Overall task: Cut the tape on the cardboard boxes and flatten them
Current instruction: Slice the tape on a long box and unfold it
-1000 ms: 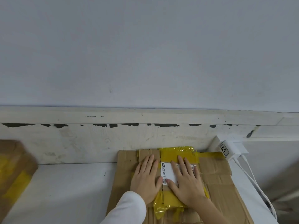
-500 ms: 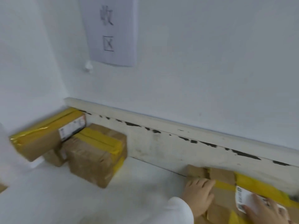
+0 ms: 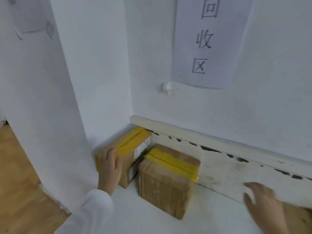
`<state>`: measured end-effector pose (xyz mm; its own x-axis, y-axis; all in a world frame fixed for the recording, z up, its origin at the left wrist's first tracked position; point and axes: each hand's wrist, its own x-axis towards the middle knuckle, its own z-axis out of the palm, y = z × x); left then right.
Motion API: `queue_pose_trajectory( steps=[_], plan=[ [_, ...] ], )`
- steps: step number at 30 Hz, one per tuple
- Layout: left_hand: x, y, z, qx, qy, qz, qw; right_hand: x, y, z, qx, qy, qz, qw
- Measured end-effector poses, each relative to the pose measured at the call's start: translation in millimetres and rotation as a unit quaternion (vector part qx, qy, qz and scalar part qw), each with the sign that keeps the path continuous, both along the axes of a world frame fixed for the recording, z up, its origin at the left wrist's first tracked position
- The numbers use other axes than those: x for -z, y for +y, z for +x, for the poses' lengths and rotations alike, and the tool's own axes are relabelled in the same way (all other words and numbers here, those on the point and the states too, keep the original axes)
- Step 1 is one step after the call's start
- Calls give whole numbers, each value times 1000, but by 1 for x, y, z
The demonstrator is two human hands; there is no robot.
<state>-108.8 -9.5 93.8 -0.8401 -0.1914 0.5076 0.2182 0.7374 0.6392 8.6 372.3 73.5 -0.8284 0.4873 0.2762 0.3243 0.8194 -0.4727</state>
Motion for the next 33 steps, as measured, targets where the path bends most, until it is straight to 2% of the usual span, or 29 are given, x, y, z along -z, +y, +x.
queue_pose_trajectory(
  steps=[1,2,4,6,7,9,12,14,17,19,22,25,27,30,33],
  plan=[
    [1,-24,-11,3,-23,14,1000,-1,-36,-18,-52,-6,-12,999],
    [2,-44,-22,18,-40,18,999,-1,-83,-35,-109,-49,-66,991],
    [3,-72,-43,62,-79,15,995,-5,-160,-70,-205,-60,-146,966],
    [2,-88,-62,86,-136,19,987,-5,-226,-99,-245,-127,-258,926],
    [2,-94,-72,92,-169,21,981,-5,-257,-110,-251,-159,-336,894],
    [3,-100,-88,108,-258,15,960,2,-300,-137,-203,-192,-485,829],
    [6,-101,-96,152,-351,56,922,6,-338,-165,-117,-183,-613,759],
    [8,-100,-92,175,-373,101,906,11,-348,-170,-79,-166,-664,725],
    [11,-98,-85,187,-368,140,900,12,-346,-166,-76,-166,-703,687],
    [9,-96,-76,193,-359,198,892,10,-337,-157,-97,-168,-700,687],
    [3,-92,-50,205,-374,323,845,1,-317,-132,-161,-172,-661,712],
    [3,-88,-16,275,-356,343,825,-5,-281,-90,-221,-188,-613,735],
    [7,-76,13,292,-330,340,831,-4,-245,-52,-255,-209,-589,738],
    [31,-50,57,231,-285,363,857,8,-188,11,-284,-250,-568,731],
    [66,-22,98,200,-284,357,867,32,-144,72,-277,-292,-552,730]
  ],
)
